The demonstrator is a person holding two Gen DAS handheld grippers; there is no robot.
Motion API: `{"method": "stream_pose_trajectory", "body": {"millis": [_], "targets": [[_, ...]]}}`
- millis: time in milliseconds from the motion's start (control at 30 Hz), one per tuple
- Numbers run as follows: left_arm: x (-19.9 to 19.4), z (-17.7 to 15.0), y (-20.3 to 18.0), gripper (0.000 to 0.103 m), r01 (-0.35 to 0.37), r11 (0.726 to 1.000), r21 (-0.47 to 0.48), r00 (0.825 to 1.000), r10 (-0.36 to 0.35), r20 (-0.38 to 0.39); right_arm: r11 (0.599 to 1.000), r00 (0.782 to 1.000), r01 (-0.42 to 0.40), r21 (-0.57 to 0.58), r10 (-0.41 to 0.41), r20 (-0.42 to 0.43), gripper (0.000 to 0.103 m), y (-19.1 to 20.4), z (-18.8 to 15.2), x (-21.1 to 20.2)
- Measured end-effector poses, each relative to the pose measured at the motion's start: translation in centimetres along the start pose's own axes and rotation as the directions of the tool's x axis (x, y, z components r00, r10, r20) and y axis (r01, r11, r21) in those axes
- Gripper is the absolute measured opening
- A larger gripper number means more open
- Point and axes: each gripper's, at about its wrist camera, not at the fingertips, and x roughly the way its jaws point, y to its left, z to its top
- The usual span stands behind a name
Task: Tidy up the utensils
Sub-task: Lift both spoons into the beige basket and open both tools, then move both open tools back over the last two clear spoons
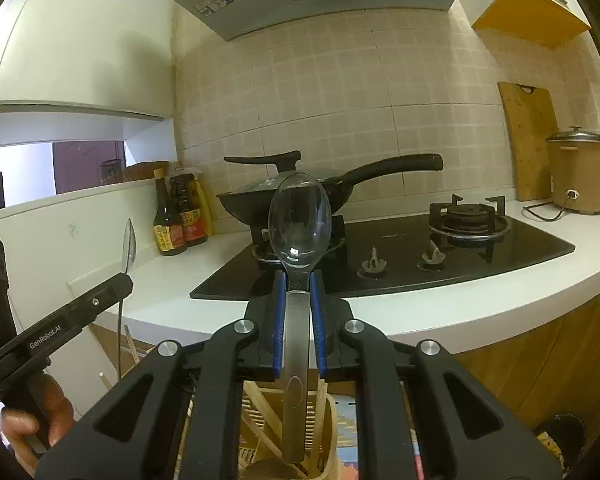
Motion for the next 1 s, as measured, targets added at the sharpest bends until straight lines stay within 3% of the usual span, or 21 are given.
{"method": "stream_pose_trajectory", "body": {"millis": [167,200,267,300,433,633,767,867,1000], "targets": [[-0.2,-0.7,-0.1,0.012,-0.019,1.000,0.022,1.000,0.019,0.010,1.000,1.000,-0.001,-0.007,0.001,-0.002,0.013,-0.1,-0.8,-0.6],[-0.4,-0.9,0.1,0.018,-0.019,1.000,0.017,1.000,0.018,0.011,1.000,1.000,-0.006,-0.011,0.006,-0.017,0.016,-0.1,-0.9,-0.8],[-0.7,-1.1,0.3,0.022,-0.011,1.000,0.007,1.000,0.011,-0.004,1.000,0.999,-0.017,-0.016,0.017,-0.043,0.046,-0.3,-1.2,-1.4],[-1.0,-1.2,0.4,0.022,-0.010,1.000,0.003,1.000,0.010,-0.012,1.000,0.999,-0.010,-0.015,0.010,-0.041,0.051,-0.4,-1.3,-1.9],[-2.8,-1.3,0.8,0.032,0.000,1.000,-0.006,0.999,0.000,-0.035,1.000,0.998,-0.022,0.009,0.022,-0.058,0.051,-1.1,-1.7,-4.3],[-7.6,-2.1,-0.1,0.046,0.005,1.000,0.011,0.996,-0.004,-0.094,1.000,0.977,-0.006,0.030,0.013,-0.215,0.051,-1.5,-3.2,-8.2],[-10.2,-3.8,-1.7,0.047,0.027,0.999,0.027,0.981,-0.021,-0.194,0.998,0.940,0.003,0.057,0.017,-0.339,0.051,-1.4,-5.9,-10.6],[-11.3,-6.0,-2.8,0.047,0.038,0.999,0.035,0.960,-0.027,-0.280,0.997,0.904,0.006,0.082,0.029,-0.426,0.051,-1.2,-8.7,-11.9],[-11.7,-10.0,-4.1,0.047,0.060,0.997,0.041,0.905,-0.037,-0.424,0.997,0.847,-0.004,0.077,0.045,-0.529,0.050,-0.7,-13.0,-14.0]]}}
